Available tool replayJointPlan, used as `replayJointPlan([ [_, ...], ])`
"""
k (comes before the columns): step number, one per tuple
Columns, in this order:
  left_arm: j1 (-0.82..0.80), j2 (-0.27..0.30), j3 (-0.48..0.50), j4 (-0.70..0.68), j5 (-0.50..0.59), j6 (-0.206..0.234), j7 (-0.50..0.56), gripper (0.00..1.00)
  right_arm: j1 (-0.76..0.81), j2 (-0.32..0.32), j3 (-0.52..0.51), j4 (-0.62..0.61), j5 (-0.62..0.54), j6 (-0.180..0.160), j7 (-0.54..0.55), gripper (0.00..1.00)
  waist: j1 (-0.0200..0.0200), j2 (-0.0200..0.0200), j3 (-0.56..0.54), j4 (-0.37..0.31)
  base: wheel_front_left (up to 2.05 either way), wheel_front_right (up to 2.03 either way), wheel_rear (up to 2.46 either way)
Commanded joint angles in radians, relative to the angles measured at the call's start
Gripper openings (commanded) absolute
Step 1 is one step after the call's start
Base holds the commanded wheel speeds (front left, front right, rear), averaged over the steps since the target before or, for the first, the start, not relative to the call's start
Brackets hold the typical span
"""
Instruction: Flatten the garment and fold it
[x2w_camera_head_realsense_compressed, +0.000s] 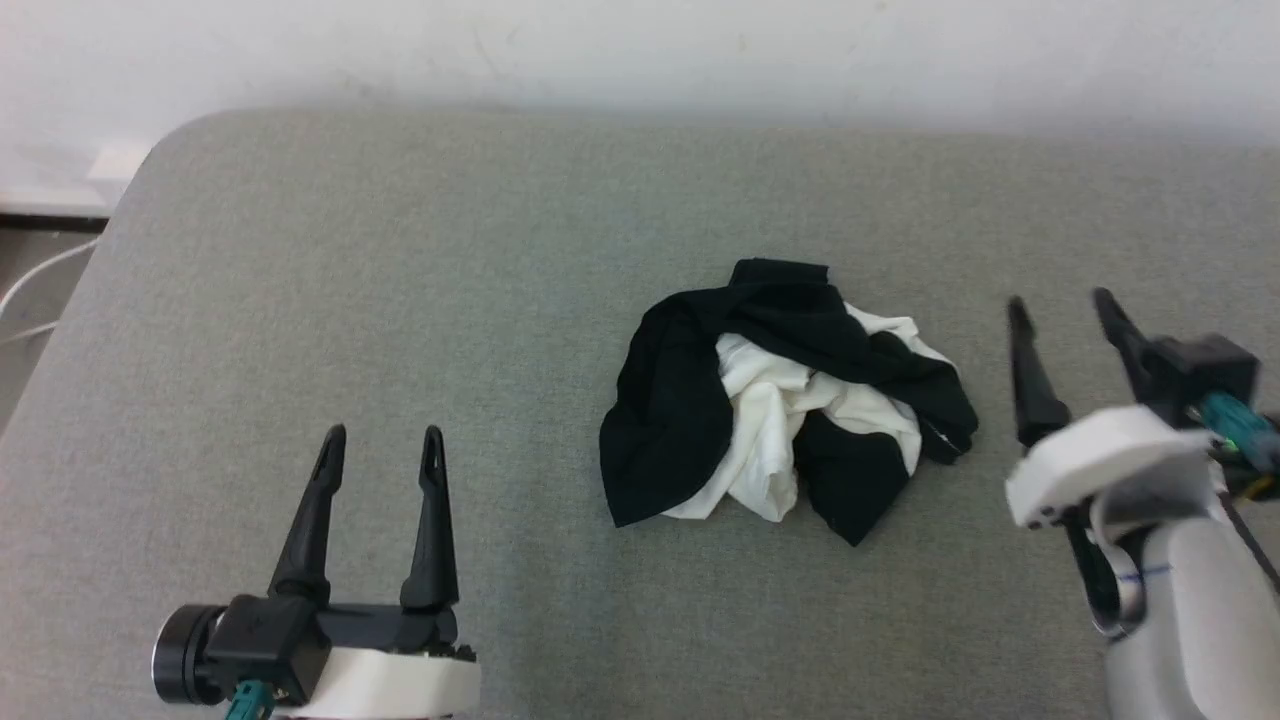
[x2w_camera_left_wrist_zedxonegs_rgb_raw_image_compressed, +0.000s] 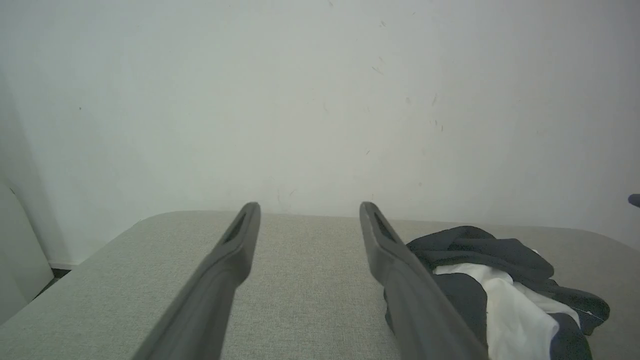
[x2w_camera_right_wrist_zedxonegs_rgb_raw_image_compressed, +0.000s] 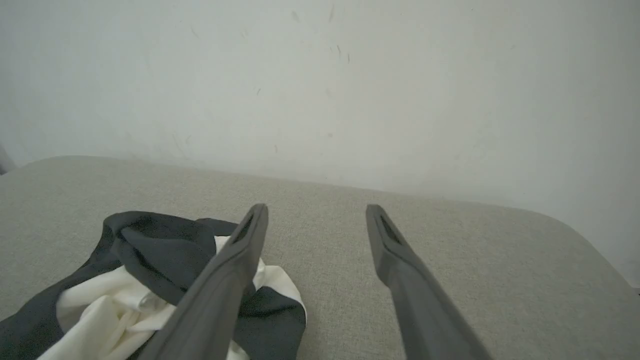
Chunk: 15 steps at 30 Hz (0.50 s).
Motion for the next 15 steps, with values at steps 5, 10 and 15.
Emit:
replayJointPlan([
  [5, -0.036, -0.01, -0.004, -0.004, -0.002, -0.009, -0.005, 1.0, -0.089, -0.009, 0.07, 0.063, 0.01, 0.002, 0.193, 1.0, -0.0001, 0.0, 0.053, 0.043, 0.0, 0.0, 0.0],
  [10, -0.05, -0.013, -0.012, 0.012, -0.016, -0.012, -0.005, 1.0, -0.138, -0.059, 0.121, 0.115, 0.051, 0.002, 0.401, 1.0, -0.0001, 0.0, 0.073, 0.064, 0.0, 0.0, 0.0],
  [15, -0.061, -0.013, -0.035, 0.024, -0.043, -0.003, -0.005, 1.0, -0.158, -0.13, 0.214, 0.163, 0.075, 0.002, 0.573, 1.0, -0.0001, 0.0, 0.085, 0.083, 0.0, 0.0, 0.0],
])
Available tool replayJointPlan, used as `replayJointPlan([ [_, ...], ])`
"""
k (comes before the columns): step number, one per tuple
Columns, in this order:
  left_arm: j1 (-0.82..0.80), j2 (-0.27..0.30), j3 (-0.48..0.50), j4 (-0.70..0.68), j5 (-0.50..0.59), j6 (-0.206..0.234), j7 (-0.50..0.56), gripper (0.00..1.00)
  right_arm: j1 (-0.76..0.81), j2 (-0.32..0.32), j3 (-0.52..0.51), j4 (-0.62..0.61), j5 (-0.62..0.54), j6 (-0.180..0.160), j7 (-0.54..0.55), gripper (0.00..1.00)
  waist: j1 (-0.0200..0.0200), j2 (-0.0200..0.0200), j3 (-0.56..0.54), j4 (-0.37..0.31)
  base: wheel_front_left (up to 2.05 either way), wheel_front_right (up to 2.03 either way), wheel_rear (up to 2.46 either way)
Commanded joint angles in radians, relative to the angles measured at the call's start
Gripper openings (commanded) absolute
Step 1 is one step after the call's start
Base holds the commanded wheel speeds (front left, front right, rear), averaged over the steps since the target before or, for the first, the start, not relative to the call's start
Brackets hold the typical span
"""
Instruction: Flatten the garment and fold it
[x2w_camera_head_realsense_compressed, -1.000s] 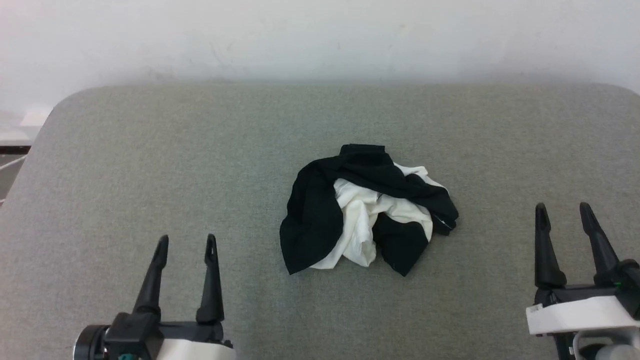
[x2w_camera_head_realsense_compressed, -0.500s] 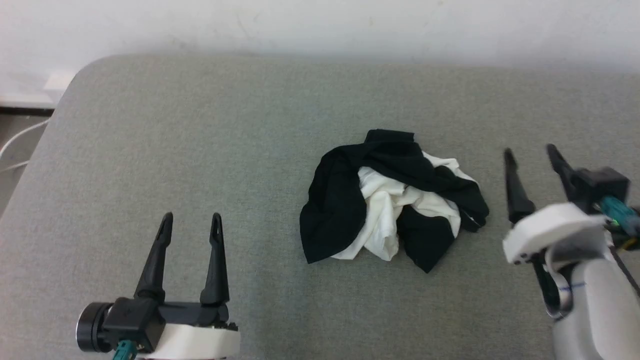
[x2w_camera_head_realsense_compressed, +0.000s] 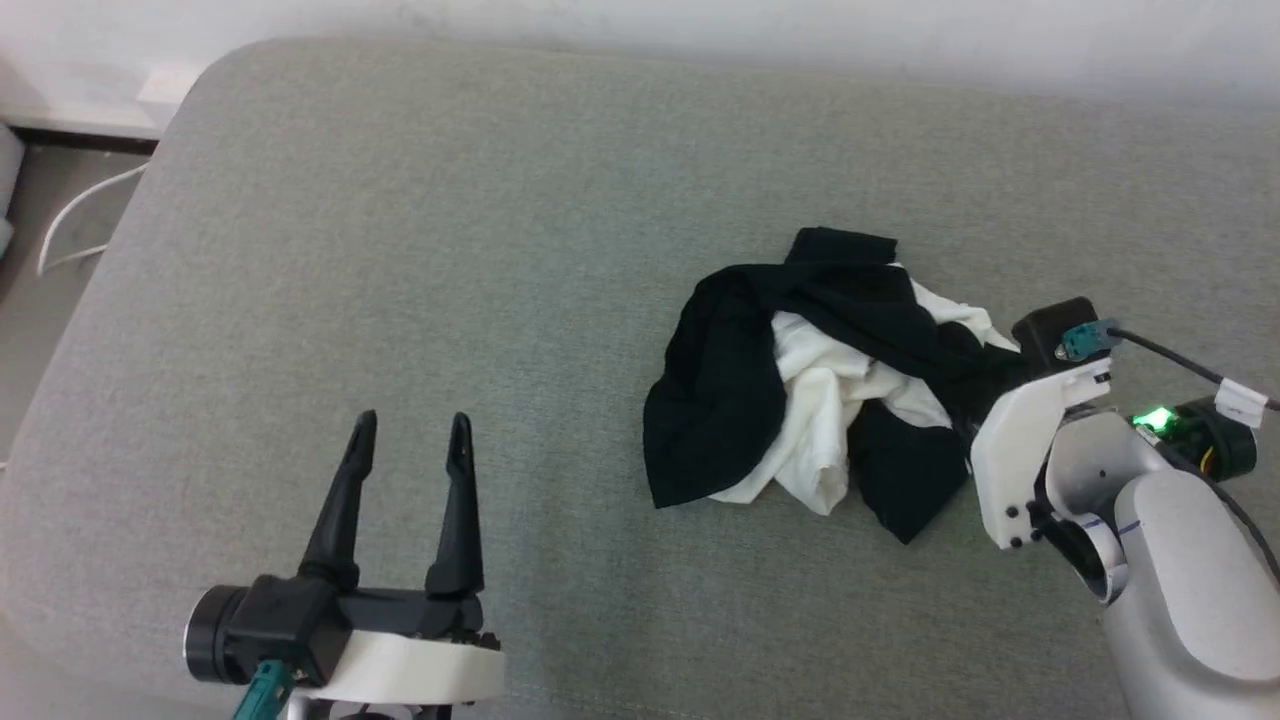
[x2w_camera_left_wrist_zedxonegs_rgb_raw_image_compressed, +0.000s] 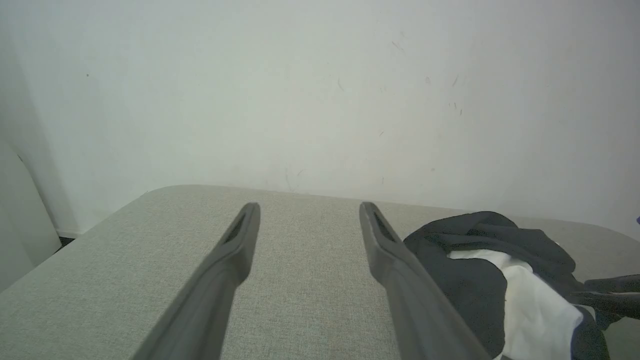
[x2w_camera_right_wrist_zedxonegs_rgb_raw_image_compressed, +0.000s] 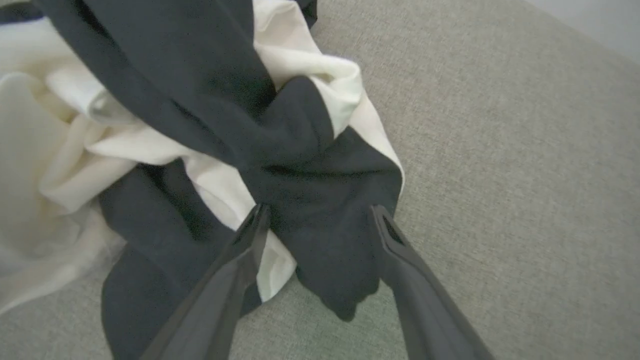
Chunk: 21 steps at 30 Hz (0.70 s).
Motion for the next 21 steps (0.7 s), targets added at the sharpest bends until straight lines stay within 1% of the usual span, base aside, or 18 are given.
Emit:
replayJointPlan([
  [1, -0.024, -0.005, -0.006, 0.004, -0.009, 0.004, -0.005, 1.0, -0.014, -0.016, 0.011, 0.011, 0.013, 0.001, 0.024, 1.0, -0.0002, 0.0, 0.009, 0.013, 0.0, 0.0, 0.0],
  [4, -0.032, -0.005, -0.014, 0.012, -0.017, 0.003, -0.005, 1.0, -0.027, -0.043, 0.017, 0.038, 0.0, 0.001, 0.053, 1.0, -0.0002, 0.0, 0.015, 0.025, 0.0, 0.0, 0.0],
  [8, -0.044, -0.005, -0.025, 0.022, -0.025, -0.002, -0.005, 1.0, -0.041, -0.047, -0.012, 0.092, -0.016, 0.001, 0.053, 1.0, -0.0002, 0.0, 0.022, 0.045, 0.0, 0.0, 0.0],
  [9, -0.045, -0.005, -0.027, 0.023, -0.027, -0.001, -0.005, 1.0, -0.043, -0.042, -0.024, 0.105, -0.02, 0.001, 0.051, 0.39, -0.0002, 0.0, 0.023, 0.049, 0.0, 0.0, 0.0],
  [10, -0.046, -0.005, -0.028, 0.024, -0.03, -0.001, -0.005, 1.0, -0.046, -0.038, -0.032, 0.114, -0.026, 0.001, 0.044, 0.0, -0.0002, 0.0, 0.023, 0.053, 0.0, 0.0, 0.0],
  [15, -0.039, -0.005, -0.023, 0.031, -0.032, 0.001, -0.005, 1.0, -0.056, -0.023, -0.03, 0.142, -0.027, 0.001, 0.028, 0.0, -0.0002, 0.0, 0.012, 0.058, 0.0, 0.0, 0.0],
  [21, -0.021, -0.005, -0.016, 0.044, -0.024, -0.003, -0.005, 1.0, -0.074, -0.005, -0.02, 0.147, 0.006, 0.001, -0.017, 0.0, -0.0002, 0.0, -0.036, 0.042, 0.0, 0.0, 0.0],
])
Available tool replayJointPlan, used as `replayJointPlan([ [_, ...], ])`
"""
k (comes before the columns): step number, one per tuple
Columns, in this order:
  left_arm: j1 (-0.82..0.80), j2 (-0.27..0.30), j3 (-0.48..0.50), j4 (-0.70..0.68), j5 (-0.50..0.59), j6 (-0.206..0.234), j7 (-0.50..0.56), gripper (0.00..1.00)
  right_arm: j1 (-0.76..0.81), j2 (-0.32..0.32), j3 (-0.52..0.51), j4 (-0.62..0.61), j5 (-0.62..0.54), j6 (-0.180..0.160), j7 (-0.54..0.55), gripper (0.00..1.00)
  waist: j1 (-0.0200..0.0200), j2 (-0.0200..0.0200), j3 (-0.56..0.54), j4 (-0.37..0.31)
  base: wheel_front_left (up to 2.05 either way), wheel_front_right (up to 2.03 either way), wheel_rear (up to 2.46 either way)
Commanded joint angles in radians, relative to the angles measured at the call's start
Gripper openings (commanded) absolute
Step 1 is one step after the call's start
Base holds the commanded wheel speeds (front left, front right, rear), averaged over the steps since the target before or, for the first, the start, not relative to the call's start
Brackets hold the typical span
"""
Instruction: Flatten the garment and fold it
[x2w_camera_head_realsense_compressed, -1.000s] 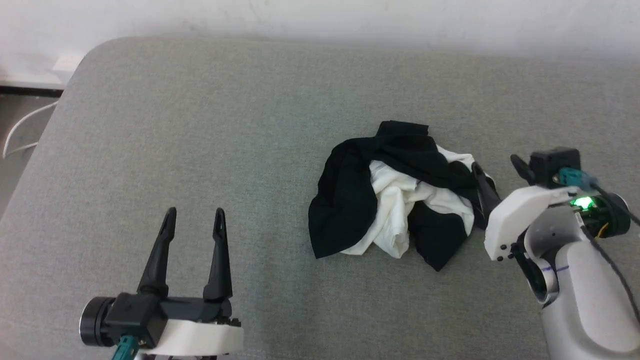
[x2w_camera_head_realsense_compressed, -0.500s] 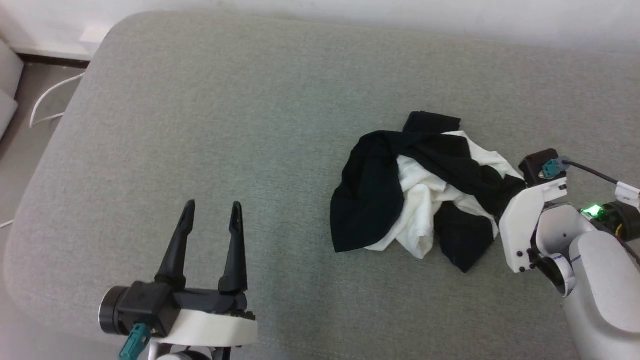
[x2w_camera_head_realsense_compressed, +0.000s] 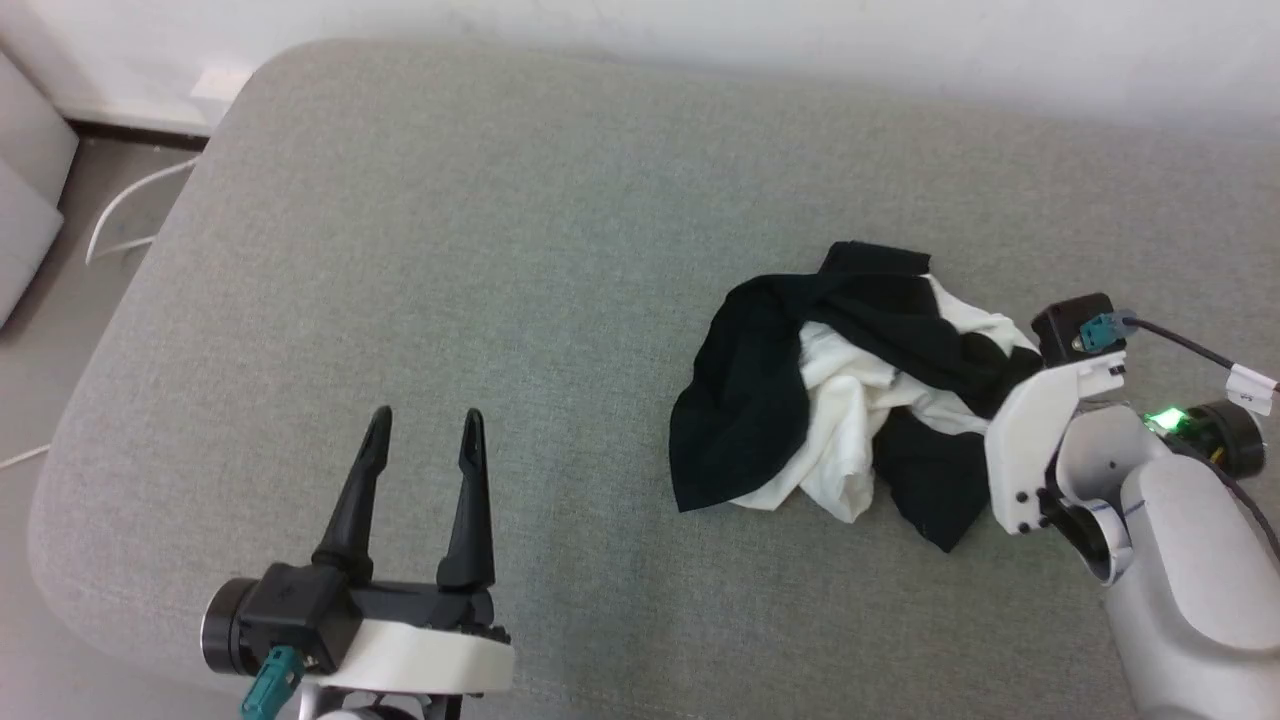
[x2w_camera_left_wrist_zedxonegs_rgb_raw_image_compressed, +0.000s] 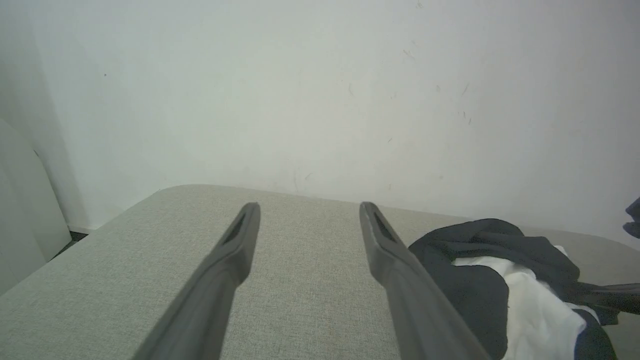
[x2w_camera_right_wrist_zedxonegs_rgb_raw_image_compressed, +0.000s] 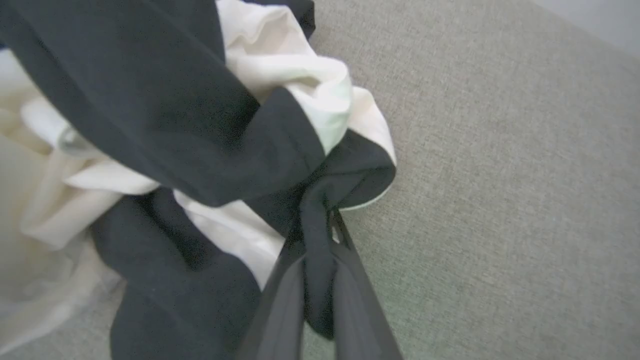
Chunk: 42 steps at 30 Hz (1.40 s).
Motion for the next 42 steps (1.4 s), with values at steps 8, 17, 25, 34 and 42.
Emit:
replayJointPlan([
  [8, 0.043, -0.003, 0.01, 0.006, 0.016, -0.014, -0.005, 1.0, -0.096, 0.068, -0.068, -0.083, 0.123, -0.001, -0.07, 0.0, 0.0, 0.0, -0.08, -0.049, 0.0, 0.0, 0.0],
  [17, 0.072, -0.003, 0.013, 0.006, 0.016, -0.018, -0.005, 1.0, -0.167, 0.06, -0.122, -0.248, 0.136, -0.001, -0.079, 0.0, 0.0, 0.0, -0.121, -0.075, 0.0, 0.0, 0.0],
  [25, 0.076, -0.003, 0.012, 0.003, 0.016, -0.022, -0.005, 1.0, -0.162, 0.004, -0.207, -0.339, 0.075, -0.001, -0.006, 0.0, 0.0, 0.0, -0.121, -0.075, 0.0, 0.0, 0.0],
  [34, 0.063, -0.003, 0.016, 0.003, 0.01, -0.028, -0.005, 1.0, 0.133, -0.041, -0.285, -0.261, 0.008, -0.001, 0.092, 0.0, 0.0, 0.0, -0.088, -0.064, 0.0, 0.0, 0.0],
  [42, 0.04, -0.003, 0.028, 0.002, 0.014, -0.037, -0.005, 1.0, 0.196, -0.017, -0.335, -0.22, 0.001, -0.001, 0.057, 1.0, 0.0, 0.0, -0.063, -0.074, 0.0, 0.0, 0.0],
])
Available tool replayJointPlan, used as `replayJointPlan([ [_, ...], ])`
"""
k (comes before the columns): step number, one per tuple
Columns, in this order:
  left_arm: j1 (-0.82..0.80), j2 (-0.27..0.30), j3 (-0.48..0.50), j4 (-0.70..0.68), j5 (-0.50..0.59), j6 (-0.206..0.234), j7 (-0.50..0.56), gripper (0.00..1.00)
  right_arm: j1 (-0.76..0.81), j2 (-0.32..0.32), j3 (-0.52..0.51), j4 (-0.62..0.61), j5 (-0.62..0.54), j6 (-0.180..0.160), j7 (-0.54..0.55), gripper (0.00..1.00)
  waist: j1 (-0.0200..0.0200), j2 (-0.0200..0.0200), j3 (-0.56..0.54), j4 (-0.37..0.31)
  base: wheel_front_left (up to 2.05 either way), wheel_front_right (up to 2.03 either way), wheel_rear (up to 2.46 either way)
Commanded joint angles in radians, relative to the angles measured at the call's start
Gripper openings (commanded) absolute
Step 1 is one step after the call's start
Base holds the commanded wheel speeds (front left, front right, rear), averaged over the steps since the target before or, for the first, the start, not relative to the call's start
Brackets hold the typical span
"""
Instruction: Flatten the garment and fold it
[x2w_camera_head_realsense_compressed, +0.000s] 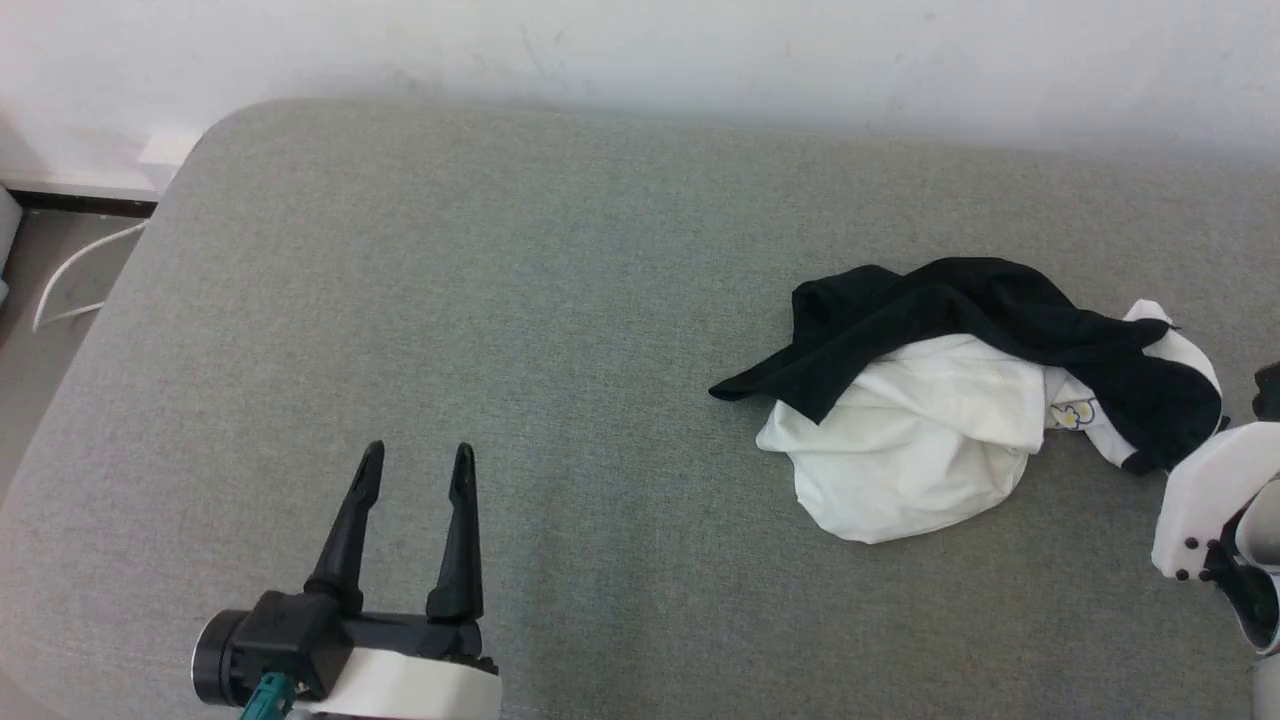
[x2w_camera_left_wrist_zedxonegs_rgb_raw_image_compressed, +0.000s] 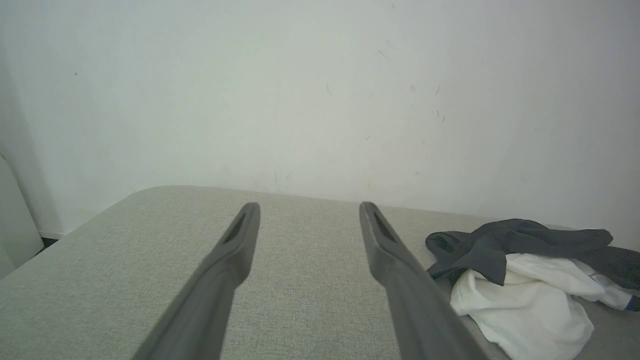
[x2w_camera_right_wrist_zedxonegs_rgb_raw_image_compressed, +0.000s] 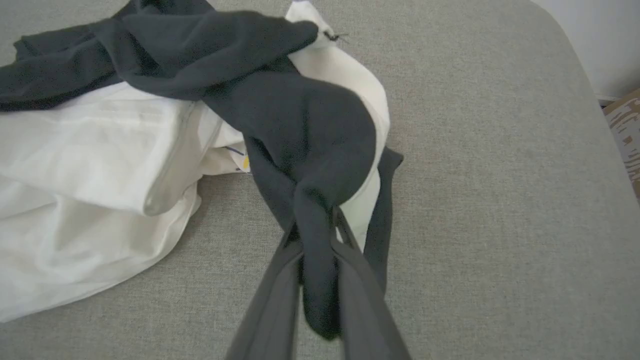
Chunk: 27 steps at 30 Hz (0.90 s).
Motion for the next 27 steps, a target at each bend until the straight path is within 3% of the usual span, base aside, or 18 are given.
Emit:
replayJointPlan([
  [1, -0.018, -0.002, 0.004, -0.001, 0.003, -0.009, -0.005, 1.0, -0.011, 0.011, -0.005, -0.005, -0.004, -0.001, -0.008, 1.0, 0.0, 0.0, 0.004, -0.006, 0.0, 0.0, 0.0],
  [8, -0.023, -0.002, 0.002, 0.001, 0.001, -0.008, -0.005, 1.0, -0.099, 0.017, 0.069, -0.15, 0.067, -0.001, -0.018, 1.0, 0.0, 0.0, 0.002, -0.018, 0.0, 0.0, 0.0],
  [14, -0.031, -0.002, -0.02, 0.004, -0.013, -0.004, -0.005, 1.0, -0.106, 0.029, 0.18, -0.223, 0.139, -0.001, 0.067, 1.0, 0.0, 0.0, 0.009, 0.004, 0.0, 0.0, 0.0],
  [18, -0.037, -0.002, -0.025, 0.004, -0.02, -0.004, -0.005, 1.0, -0.092, 0.026, 0.243, -0.169, 0.15, -0.001, 0.126, 1.0, 0.0, 0.0, 0.033, 0.033, 0.0, 0.0, 0.0],
  [27, -0.059, -0.002, -0.024, 0.006, -0.026, -0.005, -0.005, 1.0, -0.182, -0.001, 0.366, 0.091, 0.051, -0.001, 0.128, 1.0, 0.0, 0.0, 0.082, 0.087, 0.0, 0.0, 0.0],
])
